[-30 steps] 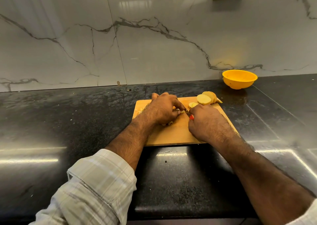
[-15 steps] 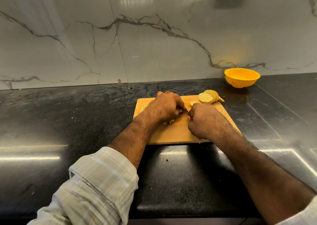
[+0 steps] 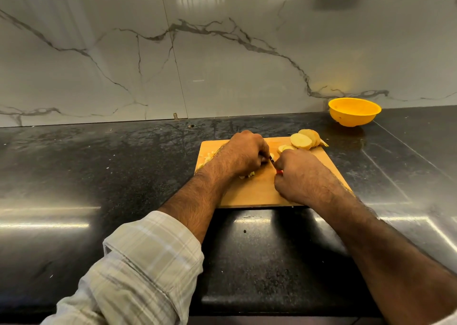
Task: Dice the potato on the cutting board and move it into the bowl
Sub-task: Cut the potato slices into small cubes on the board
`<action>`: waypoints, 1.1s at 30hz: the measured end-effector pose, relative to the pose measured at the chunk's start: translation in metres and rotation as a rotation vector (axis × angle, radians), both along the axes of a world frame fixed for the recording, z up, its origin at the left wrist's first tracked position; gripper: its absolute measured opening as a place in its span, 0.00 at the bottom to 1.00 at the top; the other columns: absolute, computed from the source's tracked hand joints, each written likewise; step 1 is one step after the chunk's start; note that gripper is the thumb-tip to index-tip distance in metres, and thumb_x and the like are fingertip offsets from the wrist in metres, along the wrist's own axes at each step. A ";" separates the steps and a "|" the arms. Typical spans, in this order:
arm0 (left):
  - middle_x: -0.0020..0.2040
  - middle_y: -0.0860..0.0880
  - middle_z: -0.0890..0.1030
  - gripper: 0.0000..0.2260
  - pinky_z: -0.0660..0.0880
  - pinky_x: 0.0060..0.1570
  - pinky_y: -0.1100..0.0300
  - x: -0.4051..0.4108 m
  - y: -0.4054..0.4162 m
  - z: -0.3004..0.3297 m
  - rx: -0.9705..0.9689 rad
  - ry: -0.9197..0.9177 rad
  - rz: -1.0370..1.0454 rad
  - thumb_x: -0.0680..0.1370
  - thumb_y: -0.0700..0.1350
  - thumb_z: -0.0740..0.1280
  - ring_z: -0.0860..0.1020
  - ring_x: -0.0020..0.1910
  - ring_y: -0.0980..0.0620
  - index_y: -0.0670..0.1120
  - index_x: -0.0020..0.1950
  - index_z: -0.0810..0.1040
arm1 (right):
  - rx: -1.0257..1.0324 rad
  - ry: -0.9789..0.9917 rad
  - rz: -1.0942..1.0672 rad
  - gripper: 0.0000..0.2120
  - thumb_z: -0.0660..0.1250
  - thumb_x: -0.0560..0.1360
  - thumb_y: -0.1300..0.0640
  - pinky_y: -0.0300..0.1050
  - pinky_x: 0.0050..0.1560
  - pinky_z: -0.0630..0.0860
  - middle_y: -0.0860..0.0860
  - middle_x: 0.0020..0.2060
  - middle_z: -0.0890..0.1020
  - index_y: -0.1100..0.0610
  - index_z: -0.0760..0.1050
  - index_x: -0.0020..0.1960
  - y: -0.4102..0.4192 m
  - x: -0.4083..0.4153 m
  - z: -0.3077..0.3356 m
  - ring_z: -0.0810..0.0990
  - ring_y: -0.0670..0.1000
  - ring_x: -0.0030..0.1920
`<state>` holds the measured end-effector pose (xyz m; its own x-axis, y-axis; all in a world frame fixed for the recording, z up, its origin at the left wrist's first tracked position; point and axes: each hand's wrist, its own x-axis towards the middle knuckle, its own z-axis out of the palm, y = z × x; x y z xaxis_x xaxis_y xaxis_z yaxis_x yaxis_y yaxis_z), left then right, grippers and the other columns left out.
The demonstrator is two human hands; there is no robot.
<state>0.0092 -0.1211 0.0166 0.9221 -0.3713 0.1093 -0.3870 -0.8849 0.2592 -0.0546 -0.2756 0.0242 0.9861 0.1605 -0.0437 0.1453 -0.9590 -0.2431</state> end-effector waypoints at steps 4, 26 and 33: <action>0.58 0.52 0.86 0.09 0.79 0.63 0.53 0.000 0.001 0.002 0.013 -0.003 0.002 0.80 0.42 0.73 0.80 0.57 0.54 0.51 0.59 0.88 | -0.007 -0.029 0.009 0.17 0.70 0.80 0.54 0.49 0.55 0.82 0.50 0.51 0.77 0.53 0.75 0.68 0.006 0.001 0.001 0.77 0.51 0.52; 0.53 0.55 0.83 0.06 0.77 0.64 0.48 0.001 0.013 -0.006 -0.079 -0.050 0.021 0.78 0.43 0.75 0.79 0.56 0.55 0.51 0.53 0.88 | 0.093 -0.134 -0.006 0.14 0.68 0.80 0.52 0.47 0.49 0.83 0.51 0.55 0.83 0.51 0.81 0.64 0.000 0.009 -0.010 0.80 0.51 0.48; 0.55 0.57 0.78 0.05 0.64 0.70 0.39 0.001 0.010 -0.004 0.033 -0.062 0.078 0.81 0.49 0.73 0.72 0.65 0.52 0.55 0.56 0.86 | 0.097 -0.051 0.007 0.19 0.71 0.79 0.51 0.44 0.51 0.81 0.51 0.57 0.83 0.50 0.79 0.69 0.001 0.005 -0.008 0.79 0.51 0.53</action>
<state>0.0102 -0.1106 0.0131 0.9401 -0.3031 0.1559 -0.3311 -0.9207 0.2067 -0.0499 -0.2745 0.0162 0.9855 0.1683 0.0229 0.1664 -0.9302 -0.3271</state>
